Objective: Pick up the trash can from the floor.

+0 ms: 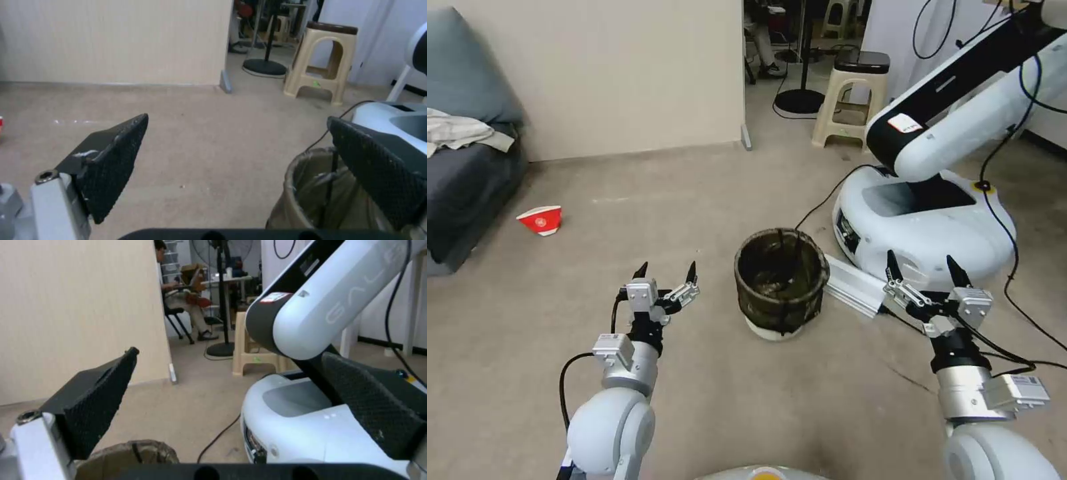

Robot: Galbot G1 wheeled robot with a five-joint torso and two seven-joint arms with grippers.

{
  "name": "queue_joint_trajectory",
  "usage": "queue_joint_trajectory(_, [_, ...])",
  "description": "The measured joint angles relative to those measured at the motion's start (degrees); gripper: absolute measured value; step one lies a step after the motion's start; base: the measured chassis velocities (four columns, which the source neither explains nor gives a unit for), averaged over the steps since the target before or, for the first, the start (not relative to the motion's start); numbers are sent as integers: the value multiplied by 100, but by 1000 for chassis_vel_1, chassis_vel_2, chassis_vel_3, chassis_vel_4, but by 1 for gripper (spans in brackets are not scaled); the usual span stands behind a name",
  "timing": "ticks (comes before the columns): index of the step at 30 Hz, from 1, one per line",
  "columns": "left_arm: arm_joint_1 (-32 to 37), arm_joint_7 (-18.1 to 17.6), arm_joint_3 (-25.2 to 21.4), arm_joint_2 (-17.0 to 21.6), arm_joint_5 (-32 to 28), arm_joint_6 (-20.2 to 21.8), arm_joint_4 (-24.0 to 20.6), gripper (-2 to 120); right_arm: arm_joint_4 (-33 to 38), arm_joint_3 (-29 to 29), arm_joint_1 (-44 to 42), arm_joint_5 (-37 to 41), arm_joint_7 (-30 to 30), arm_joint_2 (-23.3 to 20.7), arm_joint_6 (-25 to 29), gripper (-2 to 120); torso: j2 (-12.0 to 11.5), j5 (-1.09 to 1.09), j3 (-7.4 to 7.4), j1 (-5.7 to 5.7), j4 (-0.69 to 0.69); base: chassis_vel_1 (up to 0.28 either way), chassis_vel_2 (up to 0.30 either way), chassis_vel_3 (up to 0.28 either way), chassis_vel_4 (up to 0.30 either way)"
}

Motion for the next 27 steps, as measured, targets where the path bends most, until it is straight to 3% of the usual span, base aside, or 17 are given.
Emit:
queue_joint_trajectory(15, [-6, 3, 47, 29, -23, -19, 19, 100, -32, 11, 39, -7, -26, -3, 3, 100, 0, 0, -1, -1, 1, -10, 7, 11, -7])
queue_joint_trajectory(18, [-146, 61, 168, 201, -414, -44, 65, 100, -127, 11, 29, -58, -87, -9, 228, 100, 0, 0, -1, -1, 1, 0, 0, 0, 0])
queue_joint_trajectory(21, [-527, 96, 347, 647, -1258, 202, 229, 100, -200, -38, -67, -168, -162, -9, 427, 100, 0, -1, -1, -1, -1, 0, 0, 0, 0])
queue_joint_trajectory(27, [-861, 81, 566, 1178, -2124, 545, 471, 100, -200, -52, -177, -257, -173, 1, 516, 100, 0, -1, -1, -1, 0, 0, 0, 0, 0])
